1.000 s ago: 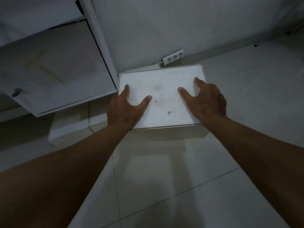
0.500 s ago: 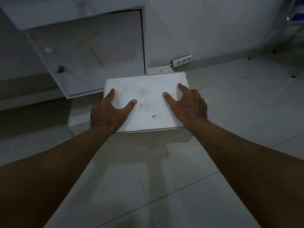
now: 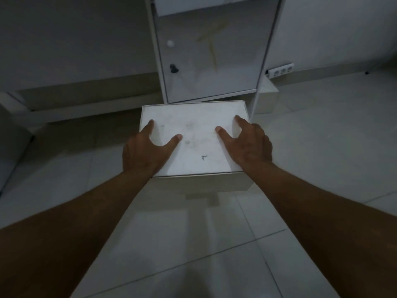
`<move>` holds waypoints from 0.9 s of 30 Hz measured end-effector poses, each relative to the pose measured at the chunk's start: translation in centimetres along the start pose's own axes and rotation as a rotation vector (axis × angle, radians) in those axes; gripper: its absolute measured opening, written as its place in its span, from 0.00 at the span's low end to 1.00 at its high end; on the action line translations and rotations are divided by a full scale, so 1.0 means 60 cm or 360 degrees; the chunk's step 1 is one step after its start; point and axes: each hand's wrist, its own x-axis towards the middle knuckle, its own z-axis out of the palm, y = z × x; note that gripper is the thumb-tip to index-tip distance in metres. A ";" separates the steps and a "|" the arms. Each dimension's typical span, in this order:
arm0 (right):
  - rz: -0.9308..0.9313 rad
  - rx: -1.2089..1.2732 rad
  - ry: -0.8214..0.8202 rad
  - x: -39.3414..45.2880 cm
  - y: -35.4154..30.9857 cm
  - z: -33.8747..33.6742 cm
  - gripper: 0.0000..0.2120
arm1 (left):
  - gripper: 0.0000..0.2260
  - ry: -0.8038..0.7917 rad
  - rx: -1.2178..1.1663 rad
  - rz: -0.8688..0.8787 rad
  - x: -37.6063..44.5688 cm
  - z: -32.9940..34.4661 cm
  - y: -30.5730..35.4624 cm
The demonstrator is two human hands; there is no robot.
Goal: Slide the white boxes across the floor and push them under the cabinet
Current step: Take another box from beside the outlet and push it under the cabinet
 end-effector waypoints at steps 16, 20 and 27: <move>-0.0220 -0.0123 -0.0281 -0.106 -0.102 0.232 0.36 | 0.46 -0.0026 0.0153 -0.0399 -0.053 -0.011 -0.273; -0.0226 -0.0109 -0.0341 -0.112 -0.091 0.285 0.35 | 0.46 -0.0013 0.0183 -0.0498 -0.065 0.017 -0.311; -0.0248 -0.0028 -0.0401 -0.123 -0.093 0.373 0.35 | 0.45 -0.0032 0.0297 -0.0564 -0.048 0.033 -0.373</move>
